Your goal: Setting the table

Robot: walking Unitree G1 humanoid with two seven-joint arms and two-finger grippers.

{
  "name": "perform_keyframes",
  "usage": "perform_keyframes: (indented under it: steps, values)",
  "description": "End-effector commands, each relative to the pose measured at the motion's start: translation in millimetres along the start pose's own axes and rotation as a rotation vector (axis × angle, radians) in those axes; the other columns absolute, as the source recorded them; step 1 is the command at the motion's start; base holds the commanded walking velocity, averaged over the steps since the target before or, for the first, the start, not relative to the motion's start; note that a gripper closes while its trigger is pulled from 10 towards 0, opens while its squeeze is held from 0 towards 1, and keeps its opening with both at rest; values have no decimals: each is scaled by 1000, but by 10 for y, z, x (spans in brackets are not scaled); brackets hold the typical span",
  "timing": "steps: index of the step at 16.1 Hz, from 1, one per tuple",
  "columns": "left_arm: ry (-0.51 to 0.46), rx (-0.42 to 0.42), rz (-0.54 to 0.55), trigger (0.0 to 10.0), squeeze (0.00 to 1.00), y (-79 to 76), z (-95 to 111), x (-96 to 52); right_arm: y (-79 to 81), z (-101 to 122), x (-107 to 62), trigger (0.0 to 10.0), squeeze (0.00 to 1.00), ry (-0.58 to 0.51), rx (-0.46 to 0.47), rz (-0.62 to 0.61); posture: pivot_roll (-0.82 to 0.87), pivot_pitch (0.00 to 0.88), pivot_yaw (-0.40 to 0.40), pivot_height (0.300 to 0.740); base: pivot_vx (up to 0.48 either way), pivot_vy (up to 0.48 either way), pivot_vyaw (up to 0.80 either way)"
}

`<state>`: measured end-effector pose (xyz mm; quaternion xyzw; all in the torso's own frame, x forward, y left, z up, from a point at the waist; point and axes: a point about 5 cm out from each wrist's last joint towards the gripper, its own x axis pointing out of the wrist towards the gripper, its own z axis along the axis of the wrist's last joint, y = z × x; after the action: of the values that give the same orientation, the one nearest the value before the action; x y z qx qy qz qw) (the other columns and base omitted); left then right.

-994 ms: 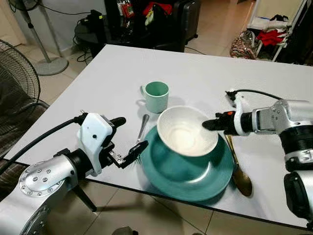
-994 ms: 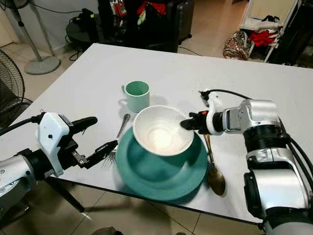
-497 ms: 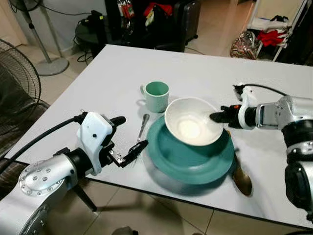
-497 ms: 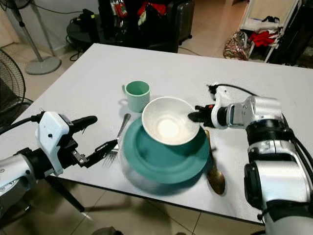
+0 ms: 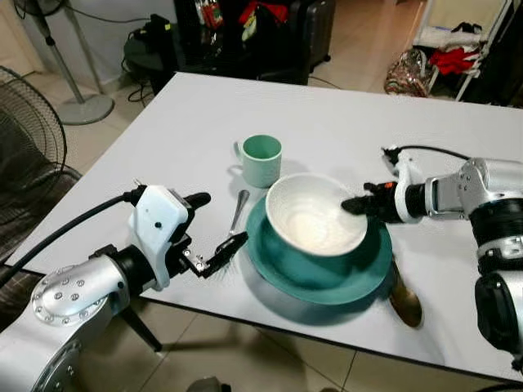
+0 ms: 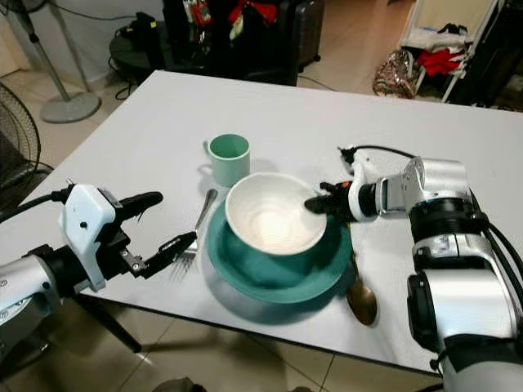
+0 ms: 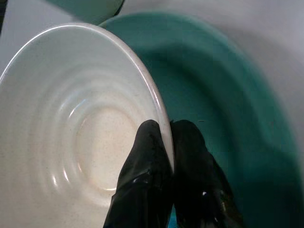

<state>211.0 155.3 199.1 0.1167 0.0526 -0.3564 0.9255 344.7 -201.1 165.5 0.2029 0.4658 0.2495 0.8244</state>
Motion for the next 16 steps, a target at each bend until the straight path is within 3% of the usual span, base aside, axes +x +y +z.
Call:
perform_keyframes:
  steps: [1, 2, 3, 4, 5, 6, 7, 8, 10, 11, 13, 15, 16]
  values:
    - [17, 4, -19, 10000, 0, -10, -14, -11, 48, 28, -56, 392, 0, -9, -10, 31, 37, 50, 30, 740, 0, 0, 0]
    - [22, -3, -38, 10000, 0, -32, -20, -5, 34, 14, -55, 9255, 0, -2, -39, 7, 35, 50, 34, 740, 0, 0, 0]
    - [23, -4, -41, 10000, 0, -35, -22, -3, 29, 12, -51, 10000, 0, -2, -46, 0, 35, 50, 35, 740, 0, 0, 0]
    - [30, -9, -47, 10000, 0, -36, -30, -1, 26, 8, -46, 10000, 0, -1, -46, -3, 34, 50, 37, 740, 0, 0, 0]
    - [38, -13, -52, 10000, 0, -38, -40, -3, 34, 1, -50, 10000, 106, 0, -46, -2, 33, 49, 38, 740, 0, 0, 0]
    - [43, -17, -53, 10000, 0, -39, -47, -5, 33, 0, -54, 10000, 525, -1, -51, -10, 33, 50, 38, 740, 0, 0, 0]
    - [49, -20, -55, 10000, 0, -39, -55, -8, 34, 0, -60, 10000, 827, -1, -63, -24, 33, 50, 38, 740, 0, 0, 0]
    - [52, -23, -55, 10000, 0, -41, -59, -13, 39, 4, -68, 10000, 914, -1, -73, -32, 32, 50, 37, 740, 0, 0, 0]
    - [56, -31, -58, 10000, 0, -50, -62, -13, 62, 40, -121, 10000, 1000, -10, -85, -37, 35, 45, 35, 740, 0, 0, 0]
    - [56, -32, -58, 10000, 0, -54, -63, -12, 66, 47, -136, 10000, 1000, -13, -85, -37, 35, 45, 35, 740, 0, 0, 0]
    - [54, -37, -54, 10000, 0, -36, -51, -19, 90, 86, -326, 10000, 996, -36, -84, -32, 36, 48, 23, 740, 0, 0, 0]
    - [-12, -86, -29, 10000, 0, 20, 17, -26, 146, 120, -617, 10000, 933, -85, -106, 10, 28, 49, 22, 740, 0, 0, 0]
    - [-22, -93, -21, 10000, 0, 41, 27, -28, 185, 133, -718, 10000, 847, -117, -130, 39, 25, 50, 18, 740, 0, 0, 0]
